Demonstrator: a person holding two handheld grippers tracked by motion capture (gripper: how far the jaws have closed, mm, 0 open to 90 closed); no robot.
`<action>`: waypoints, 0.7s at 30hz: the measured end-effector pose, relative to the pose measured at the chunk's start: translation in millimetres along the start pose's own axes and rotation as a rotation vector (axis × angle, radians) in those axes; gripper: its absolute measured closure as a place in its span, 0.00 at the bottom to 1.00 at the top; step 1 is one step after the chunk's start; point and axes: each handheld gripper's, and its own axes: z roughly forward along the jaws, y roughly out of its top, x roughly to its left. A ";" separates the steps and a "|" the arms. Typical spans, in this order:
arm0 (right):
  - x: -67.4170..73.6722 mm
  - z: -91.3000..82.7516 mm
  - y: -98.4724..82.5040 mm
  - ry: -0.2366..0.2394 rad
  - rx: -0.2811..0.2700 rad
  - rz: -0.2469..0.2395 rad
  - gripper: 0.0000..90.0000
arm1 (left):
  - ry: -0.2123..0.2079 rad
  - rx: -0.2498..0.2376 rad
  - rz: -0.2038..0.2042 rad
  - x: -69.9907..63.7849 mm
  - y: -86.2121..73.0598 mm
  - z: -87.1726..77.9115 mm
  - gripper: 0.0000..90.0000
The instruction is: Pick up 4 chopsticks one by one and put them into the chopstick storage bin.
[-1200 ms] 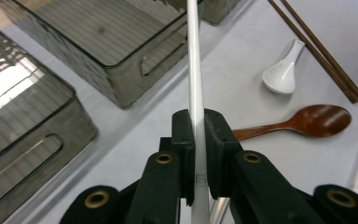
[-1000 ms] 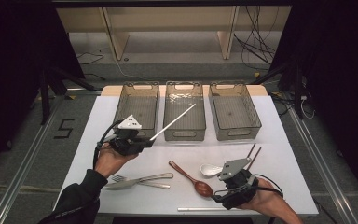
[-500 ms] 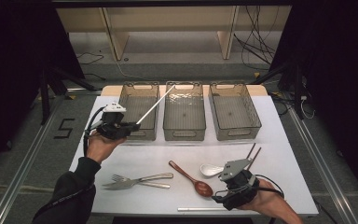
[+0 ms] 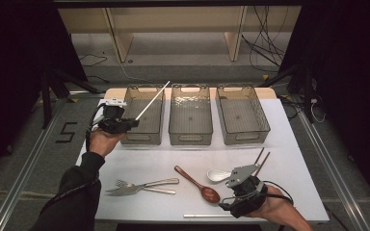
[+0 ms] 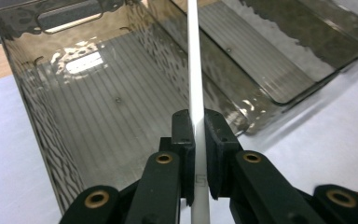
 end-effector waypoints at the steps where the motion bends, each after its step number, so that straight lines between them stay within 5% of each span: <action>1: -0.2 -0.3 0.1 -0.001 0.001 -0.005 0.35 | 0.000 0.004 -0.004 1.7 0.8 1.2 0.92; 21: 0.1 -0.4 -0.2 0.006 0.004 -0.009 0.35 | 0.047 0.059 -0.099 35.8 3.3 25.7 0.92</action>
